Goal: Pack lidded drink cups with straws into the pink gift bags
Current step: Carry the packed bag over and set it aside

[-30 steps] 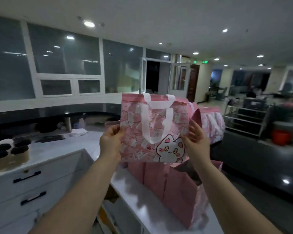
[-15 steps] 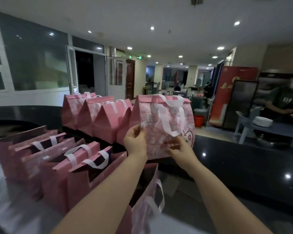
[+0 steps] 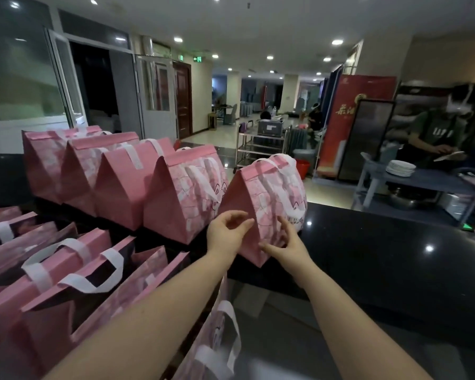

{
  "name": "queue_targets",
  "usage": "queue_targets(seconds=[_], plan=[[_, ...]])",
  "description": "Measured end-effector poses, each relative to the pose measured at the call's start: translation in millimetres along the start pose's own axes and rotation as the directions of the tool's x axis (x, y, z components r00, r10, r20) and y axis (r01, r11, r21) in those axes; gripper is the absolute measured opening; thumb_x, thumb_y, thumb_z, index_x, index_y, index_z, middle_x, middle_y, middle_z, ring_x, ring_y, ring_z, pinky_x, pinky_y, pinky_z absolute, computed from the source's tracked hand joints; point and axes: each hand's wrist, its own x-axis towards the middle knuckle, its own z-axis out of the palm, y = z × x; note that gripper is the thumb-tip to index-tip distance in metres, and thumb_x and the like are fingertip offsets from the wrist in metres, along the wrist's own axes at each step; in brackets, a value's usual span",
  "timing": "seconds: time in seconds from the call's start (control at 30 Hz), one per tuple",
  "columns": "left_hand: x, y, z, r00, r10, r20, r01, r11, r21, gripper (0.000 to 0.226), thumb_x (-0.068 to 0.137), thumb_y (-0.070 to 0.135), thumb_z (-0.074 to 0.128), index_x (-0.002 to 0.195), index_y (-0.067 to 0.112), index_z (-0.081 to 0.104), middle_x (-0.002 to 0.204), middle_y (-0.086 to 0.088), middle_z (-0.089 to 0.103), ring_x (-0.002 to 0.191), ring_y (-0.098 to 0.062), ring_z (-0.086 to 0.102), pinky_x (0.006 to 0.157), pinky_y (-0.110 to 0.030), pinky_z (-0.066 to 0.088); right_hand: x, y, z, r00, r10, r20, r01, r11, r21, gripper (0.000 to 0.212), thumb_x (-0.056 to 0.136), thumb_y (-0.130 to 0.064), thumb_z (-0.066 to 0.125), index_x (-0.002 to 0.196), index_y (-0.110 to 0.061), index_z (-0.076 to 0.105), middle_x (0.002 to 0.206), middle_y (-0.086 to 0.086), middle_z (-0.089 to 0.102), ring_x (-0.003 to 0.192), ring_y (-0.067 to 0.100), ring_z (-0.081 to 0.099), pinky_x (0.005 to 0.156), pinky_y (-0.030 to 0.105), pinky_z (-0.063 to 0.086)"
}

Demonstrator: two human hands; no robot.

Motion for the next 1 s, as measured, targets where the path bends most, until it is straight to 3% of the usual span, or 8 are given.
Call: queue_targets(seconds=[0.13, 0.23, 0.33, 0.47, 0.6, 0.73, 0.83, 1.0], plan=[[40, -9, -39, 0.994, 0.040, -0.101, -0.020, 0.981, 0.193, 0.042, 0.080, 0.003, 0.074, 0.111, 0.028, 0.059, 0.110, 0.005, 0.060, 0.104, -0.014, 0.060, 0.094, -0.032, 0.051, 5, -3, 23, 0.985, -0.029, -0.171, 0.024, 0.999, -0.027, 0.092, 0.070, -0.031, 0.086, 0.145, -0.034, 0.034, 0.148, -0.002, 0.032, 0.133, 0.019, 0.037, 0.110, 0.045, 0.038], [57, -21, -42, 0.996, -0.061, 0.069, 0.046, 0.979, 0.200, 0.064, 0.082, 0.001, 0.073, 0.137, 0.021, 0.048, 0.114, 0.015, 0.053, 0.113, -0.008, 0.052, 0.090, -0.023, 0.049, 7, -2, 40, 0.946, -0.009, -0.325, -0.017, 0.997, -0.079, 0.085, 0.072, -0.031, 0.084, 0.143, -0.035, 0.036, 0.146, 0.003, 0.032, 0.133, 0.026, 0.037, 0.110, 0.049, 0.037], [63, -28, -37, 0.977, -0.086, 0.194, 0.039, 0.971, 0.234, 0.049, 0.079, 0.010, 0.079, 0.119, 0.026, 0.056, 0.100, 0.018, 0.062, 0.106, -0.015, 0.063, 0.087, -0.030, 0.053, 9, -1, 50, 0.920, 0.030, -0.390, -0.063, 0.995, -0.072, 0.076, 0.076, -0.029, 0.080, 0.140, -0.039, 0.041, 0.142, 0.005, 0.035, 0.129, 0.028, 0.042, 0.106, 0.050, 0.041], [62, -27, -44, 0.988, 0.026, 0.154, -0.083, 0.921, 0.380, 0.026, 0.075, 0.023, 0.077, 0.094, 0.030, 0.060, 0.087, 0.009, 0.067, 0.087, -0.019, 0.066, 0.076, -0.034, 0.053, 13, -9, 56, 0.955, 0.034, -0.296, -0.034, 0.999, 0.004, 0.074, 0.080, -0.016, 0.073, 0.142, -0.034, 0.038, 0.136, 0.003, 0.045, 0.115, 0.021, 0.056, 0.094, 0.041, 0.053], [59, -19, -62, 0.975, 0.167, 0.150, -0.224, 0.766, 0.602, 0.018, 0.077, 0.040, 0.067, 0.076, 0.029, 0.053, 0.075, 0.012, 0.057, 0.071, -0.022, 0.060, 0.054, -0.031, 0.035, 26, -17, 63, 0.973, 0.061, -0.224, -0.065, 0.998, -0.008, 0.067, 0.081, -0.014, 0.070, 0.138, -0.032, 0.040, 0.122, -0.002, 0.059, 0.097, 0.013, 0.065, 0.083, 0.032, 0.057], [66, -17, -77, 0.957, 0.256, 0.138, -0.283, 0.712, 0.642, 0.008, 0.081, 0.029, 0.064, 0.081, 0.027, 0.056, 0.084, 0.004, 0.063, 0.077, -0.027, 0.061, 0.056, -0.030, 0.030, 40, -20, 81, 0.964, 0.086, -0.252, -0.092, 0.996, -0.012, 0.053, 0.081, -0.011, 0.069, 0.124, -0.033, 0.046, 0.113, -0.005, 0.060, 0.089, 0.013, 0.066, 0.071, 0.028, 0.058], [71, -19, -83, 0.966, 0.235, 0.111, -0.250, 0.721, 0.646, 0.010, 0.080, 0.022, 0.063, 0.090, 0.025, 0.061, 0.090, 0.002, 0.066, 0.081, -0.027, 0.062, 0.059, -0.029, 0.031, 45, -18, 93, 0.951, 0.083, -0.298, -0.108, 0.992, -0.068, 0.046, 0.079, -0.015, 0.068, 0.114, -0.036, 0.047, 0.116, -0.002, 0.058, 0.093, 0.018, 0.065, 0.079, 0.040, 0.058], [70, -23, -84, 0.959, 0.236, 0.154, -0.279, 0.725, 0.630, 0.038, 0.080, 0.015, 0.062, 0.117, 0.021, 0.061, 0.112, 0.001, 0.063, 0.099, -0.027, 0.061, 0.071, -0.036, 0.047, 45, -15, 96, 0.933, 0.069, -0.353, -0.129, 0.980, -0.149, 0.048, 0.079, -0.022, 0.067, 0.123, -0.029, 0.048, 0.113, -0.003, 0.059, 0.088, 0.011, 0.063, 0.063, 0.022, 0.048]])
